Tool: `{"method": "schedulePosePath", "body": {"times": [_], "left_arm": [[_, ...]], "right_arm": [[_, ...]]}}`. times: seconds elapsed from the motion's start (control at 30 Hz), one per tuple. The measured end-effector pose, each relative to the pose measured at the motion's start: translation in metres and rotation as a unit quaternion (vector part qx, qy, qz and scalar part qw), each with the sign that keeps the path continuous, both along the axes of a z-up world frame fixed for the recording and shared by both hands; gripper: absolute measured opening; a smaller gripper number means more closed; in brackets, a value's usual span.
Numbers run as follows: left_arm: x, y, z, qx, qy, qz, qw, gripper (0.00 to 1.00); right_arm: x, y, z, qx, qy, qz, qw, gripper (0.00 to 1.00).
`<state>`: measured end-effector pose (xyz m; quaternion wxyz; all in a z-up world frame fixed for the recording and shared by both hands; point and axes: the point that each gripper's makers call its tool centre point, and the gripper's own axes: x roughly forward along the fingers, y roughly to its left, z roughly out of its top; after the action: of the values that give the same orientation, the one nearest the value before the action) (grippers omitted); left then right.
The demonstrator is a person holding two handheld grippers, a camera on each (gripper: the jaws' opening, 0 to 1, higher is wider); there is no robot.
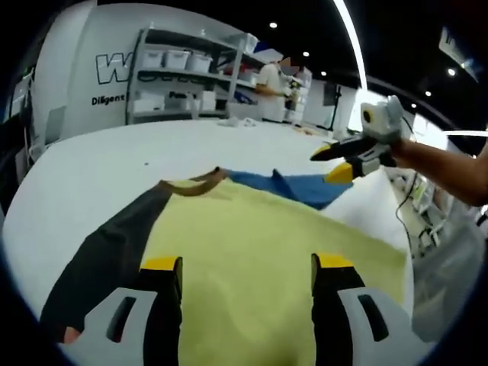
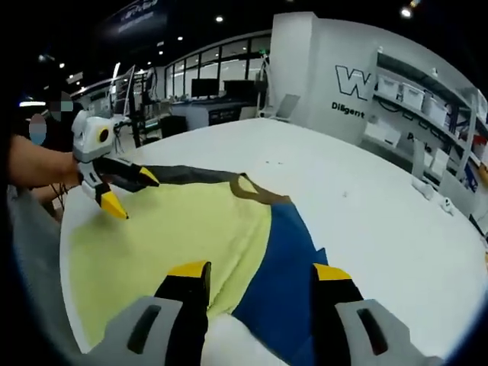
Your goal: Fold the garment on the visible template until the final outline fits inside the template.
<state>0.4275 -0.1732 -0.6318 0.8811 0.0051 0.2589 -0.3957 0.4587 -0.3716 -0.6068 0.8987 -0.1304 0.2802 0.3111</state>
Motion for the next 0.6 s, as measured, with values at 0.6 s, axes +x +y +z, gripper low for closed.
{"method": "schedulePosePath", "body": {"times": [0.6], "left_arm": [[0.014, -0.001, -0.019, 0.001, 0.018, 0.011, 0.9998, 0.62]], "right_arm": [[0.064, 0.019, -0.017, 0.018, 0.005, -0.011, 0.9998, 0.31]]}}
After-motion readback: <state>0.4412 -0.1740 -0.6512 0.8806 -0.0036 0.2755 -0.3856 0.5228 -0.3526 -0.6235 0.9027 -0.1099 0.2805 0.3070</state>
